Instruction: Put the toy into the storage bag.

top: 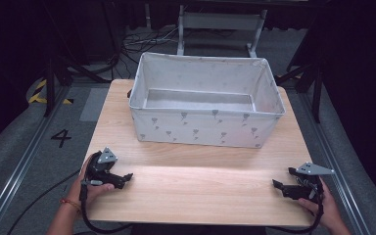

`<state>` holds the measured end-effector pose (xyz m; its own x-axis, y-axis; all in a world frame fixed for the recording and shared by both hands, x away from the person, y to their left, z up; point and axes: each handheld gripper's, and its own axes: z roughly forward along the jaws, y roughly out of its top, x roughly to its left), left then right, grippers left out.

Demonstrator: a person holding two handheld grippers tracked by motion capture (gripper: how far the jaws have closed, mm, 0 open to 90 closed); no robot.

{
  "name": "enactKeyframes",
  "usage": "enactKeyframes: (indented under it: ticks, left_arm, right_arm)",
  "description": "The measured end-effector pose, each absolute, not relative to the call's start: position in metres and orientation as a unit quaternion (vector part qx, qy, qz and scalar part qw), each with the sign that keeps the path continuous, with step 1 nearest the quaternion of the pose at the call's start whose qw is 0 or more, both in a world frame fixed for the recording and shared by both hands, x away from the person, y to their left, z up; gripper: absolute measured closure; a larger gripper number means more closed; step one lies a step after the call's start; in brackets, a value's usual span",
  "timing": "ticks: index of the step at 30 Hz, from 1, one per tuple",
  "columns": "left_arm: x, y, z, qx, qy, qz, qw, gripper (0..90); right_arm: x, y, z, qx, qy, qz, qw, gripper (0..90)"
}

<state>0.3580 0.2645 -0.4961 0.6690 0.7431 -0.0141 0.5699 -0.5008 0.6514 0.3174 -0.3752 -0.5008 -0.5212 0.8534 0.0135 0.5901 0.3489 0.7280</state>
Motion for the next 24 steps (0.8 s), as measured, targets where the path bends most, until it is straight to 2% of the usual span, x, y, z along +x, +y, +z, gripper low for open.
enactKeyframes:
  ticks: [24]
  left_arm:
    - [0.3580, 0.2631, -0.4962, 0.846, 0.403, 0.144, 0.317, 0.3]
  right_arm:
    - [0.3178, -0.3747, -0.5009, 0.454, 0.798, 0.347, 0.189, 14.3]
